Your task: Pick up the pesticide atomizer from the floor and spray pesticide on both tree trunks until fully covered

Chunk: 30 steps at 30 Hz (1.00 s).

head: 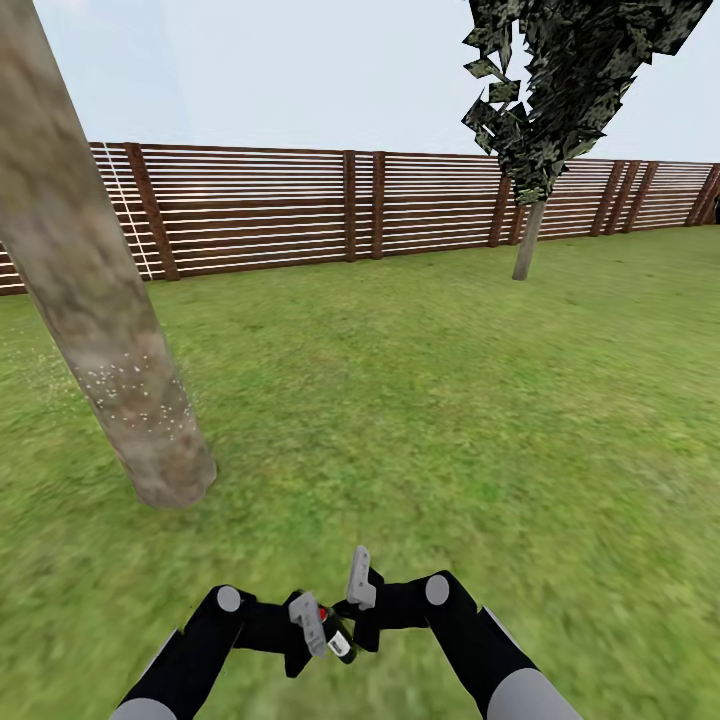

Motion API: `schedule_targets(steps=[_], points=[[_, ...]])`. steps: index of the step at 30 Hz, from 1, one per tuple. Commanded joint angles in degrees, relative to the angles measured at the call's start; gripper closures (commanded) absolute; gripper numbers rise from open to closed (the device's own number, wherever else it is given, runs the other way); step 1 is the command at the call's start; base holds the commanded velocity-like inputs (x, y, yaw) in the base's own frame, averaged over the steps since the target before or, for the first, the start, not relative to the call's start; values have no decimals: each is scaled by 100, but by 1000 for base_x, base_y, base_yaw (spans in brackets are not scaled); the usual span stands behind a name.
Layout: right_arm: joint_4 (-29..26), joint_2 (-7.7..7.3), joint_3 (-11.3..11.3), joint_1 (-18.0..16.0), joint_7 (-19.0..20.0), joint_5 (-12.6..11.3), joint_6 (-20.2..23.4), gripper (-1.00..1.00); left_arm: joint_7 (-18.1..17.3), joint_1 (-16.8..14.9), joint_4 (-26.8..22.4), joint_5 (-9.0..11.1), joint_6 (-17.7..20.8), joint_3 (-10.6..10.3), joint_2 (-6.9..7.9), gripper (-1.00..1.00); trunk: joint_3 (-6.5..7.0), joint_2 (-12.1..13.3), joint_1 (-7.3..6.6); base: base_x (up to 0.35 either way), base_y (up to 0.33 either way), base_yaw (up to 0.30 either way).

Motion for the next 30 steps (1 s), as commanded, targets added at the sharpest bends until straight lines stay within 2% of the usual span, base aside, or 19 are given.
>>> schedule_targets(steps=[1,5,10,11,12,13,14,15,16,17,18,19,20,22,23,24,25,27,30], points=[[-6,2,-6,-2,4,60,-46,100,-6,-3,69,-57,-1,13,60,100,-5,-2,-1,0,0,0],[-6,2,-6,-2,4,60,-44,100,12,26,222,-88,-7,13,615,100,-5,-2,-1,0,0,0],[4,-11,-19,-2,4,60,-50,100,16,47,422,-80,-310,20,1255,100,-5,-2,-1,0,0,0],[15,-21,-30,-2,4,60,-52,100,16,48,476,-75,-330,27,1435,100,-5,-2,-1,0,0,0],[25,-27,-31,-2,-1,60,-52,-100,21,49,494,-62,-336,31,1552,100,-5,-2,-1,0,0,0],[36,-49,-38,-2,-30,60,-52,-100,37,49,507,-49,-332,42,1639,100,-5,-2,-1,0,0,0],[92,-164,-59,2,-169,51,-54,-100,152,49,513,-36,-325,134,1682,100,-5,-2,-1,0,0,0],[258,-358,-130,9,-531,28,-60,-100,400,49,518,-19,-321,380,1695,100,-5,-2,-1,0,0,0],[810,-589,-398,18,-1324,-18,-69,-100,899,61,553,9,-320,961,1646,100,-5,-2,-1,0,0,0],[1405,-703,-749,21,-1996,-94,-121,-100,1309,73,717,76,-323,1475,1568,100,-5,-2,-1,0,0,0],[3056,-916,-1732,29,-4382,-233,-705,-100,2722,88,1696,683,-386,3151,1418,100,-5,-2,-1,0,0,0],[3385,-945,-1900,54,-5445,-250,-990,-100,3173,148,2073,932,-728,3617,1414,100,-5,-2,-1,0,0,0],[3490,-952,-1965,95,-5939,-256,-1148,-100,3364,221,2232,1030,-999,3797,1412,100,-5,-2,-1,0,0,0],[3672,-962,-2076,366,-7202,-271,-1838,-100,4043,459,2577,1223,-1908,4172,1401,100,-5,-2,-1,0,0,0],[3695,-963,-2091,452,-7484,-311,-2057,-100,4306,511,2684,1250,-2096,4226,1401,100,-5,-2,-1,0,0,0],[3719,-964,-2103,564,-7758,-510,-2292,-100,4723,567,2900,1271,-2269,4274,1401,100,-5,-2,-1,0,0,0],[3732,-964,-2109,627,-7896,-741,-2413,-100,5055,612,3104,1275,-2359,4297,1401,100,-5,-2,-1,0,0,0],[3736,-962,-2107,675,-7994,-1055,-2506,-100,5403,651,3336,1292,-2426,4314,1410,100,-5,-2,-1,0,0,0],[3744,-951,-2100,690,-8019,-1155,-2537,-100,5534,663,3422,1322,-2448,4342,1406,100,-5,-2,-1,0,0,0]])
